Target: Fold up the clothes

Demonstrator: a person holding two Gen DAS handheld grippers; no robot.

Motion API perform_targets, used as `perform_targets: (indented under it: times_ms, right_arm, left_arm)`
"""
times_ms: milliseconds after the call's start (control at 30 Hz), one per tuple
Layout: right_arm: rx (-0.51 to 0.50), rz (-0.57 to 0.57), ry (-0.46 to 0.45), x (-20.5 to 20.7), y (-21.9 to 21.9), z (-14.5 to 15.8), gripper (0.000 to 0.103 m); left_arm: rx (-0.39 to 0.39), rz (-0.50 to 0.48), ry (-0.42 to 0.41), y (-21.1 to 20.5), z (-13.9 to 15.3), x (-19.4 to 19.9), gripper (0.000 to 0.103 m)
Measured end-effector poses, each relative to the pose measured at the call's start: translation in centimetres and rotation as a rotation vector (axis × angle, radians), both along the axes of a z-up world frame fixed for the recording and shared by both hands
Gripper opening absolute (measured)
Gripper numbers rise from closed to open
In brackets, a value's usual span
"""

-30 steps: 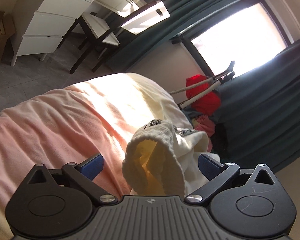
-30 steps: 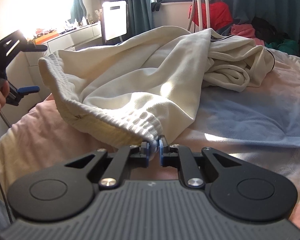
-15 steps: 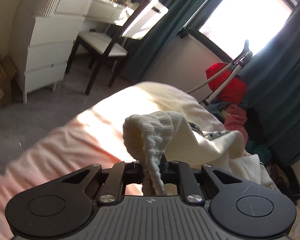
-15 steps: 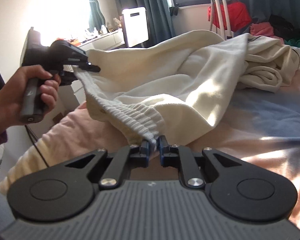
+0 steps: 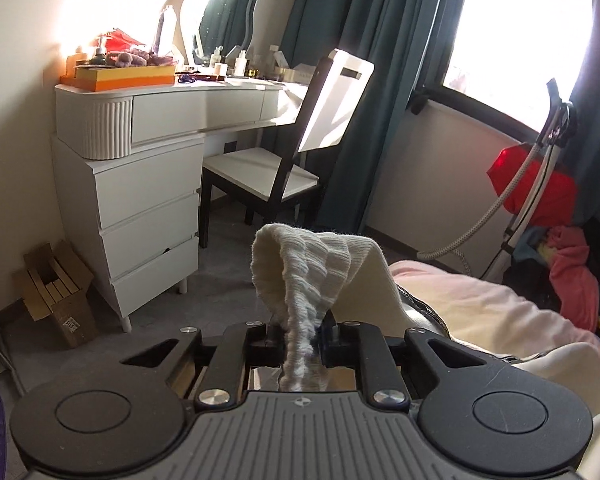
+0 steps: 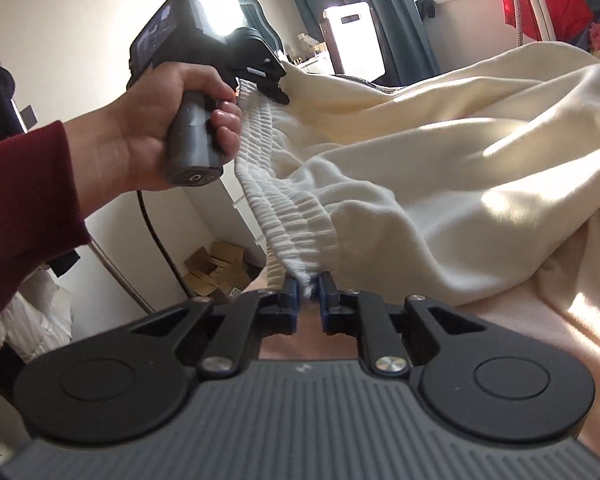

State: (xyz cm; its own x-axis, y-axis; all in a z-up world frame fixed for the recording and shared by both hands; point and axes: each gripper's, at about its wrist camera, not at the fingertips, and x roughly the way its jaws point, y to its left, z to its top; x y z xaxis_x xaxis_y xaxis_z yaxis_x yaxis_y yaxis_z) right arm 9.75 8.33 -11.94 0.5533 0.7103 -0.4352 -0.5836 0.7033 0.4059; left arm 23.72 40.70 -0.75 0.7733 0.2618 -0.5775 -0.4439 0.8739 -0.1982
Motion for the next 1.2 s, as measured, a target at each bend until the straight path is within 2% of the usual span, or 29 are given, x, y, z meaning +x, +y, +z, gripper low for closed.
perform_targets:
  times_ms: [67, 100, 133, 167, 200, 233, 267, 333, 467, 600, 833, 967, 1067, 1200]
  right_arm:
    - [-0.018, 0.004, -0.019, -0.3, 0.3, 0.0, 0.018]
    - [-0.025, 0.009, -0.029, -0.4, 0.3, 0.2, 0.020]
    - [-0.027, 0.023, -0.031, -0.5, 0.2, 0.6, 0.026]
    - [-0.027, 0.039, -0.024, -0.6, 0.1, 0.8, 0.033]
    - [-0.027, 0.055, -0.017, -0.7, 0.0, 1.1, 0.041]
    - [-0.024, 0.058, -0.018, -0.9, -0.4, 1.5, 0.062]
    - [-0.021, 0.061, -0.020, -1.1, -0.8, 1.9, 0.078]
    - [-0.006, 0.062, -0.057, -2.1, -2.2, 3.0, 0.081]
    - [-0.036, 0.028, -0.114, -4.2, -5.8, 5.1, 0.081]
    - [-0.072, -0.044, -0.201, -5.8, -10.8, 7.3, 0.081]
    - [-0.134, -0.226, -0.311, -7.2, -21.0, 10.4, 0.081]
    - [-0.147, -0.365, -0.340, -7.3, -26.7, 11.5, 0.081]
    - [-0.145, -0.477, -0.346, -7.8, -30.1, 11.1, 0.081]
    - [-0.113, -0.586, -0.263, -7.3, -33.2, 9.5, 0.081]
  left_arm:
    - [-0.006, -0.012, 0.011, 0.1, -1.3, 0.3, 0.027]
    - [-0.009, -0.018, 0.017, 0.2, -2.0, 0.4, 0.037]
    - [-0.007, -0.023, 0.019, 0.1, -2.3, 0.4, 0.051]
    - [0.001, -0.021, 0.014, -0.1, -2.0, -0.1, 0.061]
    - [0.010, -0.012, 0.004, -0.4, -1.7, -0.8, 0.079]
    - [0.018, -0.002, -0.006, -0.6, -1.3, -1.5, 0.090]
    - [0.025, 0.002, -0.019, -1.0, -0.9, -2.3, 0.092]
    - [0.035, -0.008, -0.049, -1.8, -0.1, -4.3, 0.098]
    - [0.091, -0.048, -0.083, -5.5, 2.0, -8.2, 0.099]
    - [0.159, -0.152, -0.160, -12.2, 4.2, -12.8, 0.099]
    - [0.110, -0.322, -0.295, -25.1, 5.9, -20.1, 0.099]
    - [0.064, -0.415, -0.326, -31.1, 4.0, -22.7, 0.103]
    - [0.073, -0.462, -0.291, -33.5, 1.8, -22.5, 0.103]
    - [0.100, -0.521, -0.227, -36.2, -1.0, -21.7, 0.102]
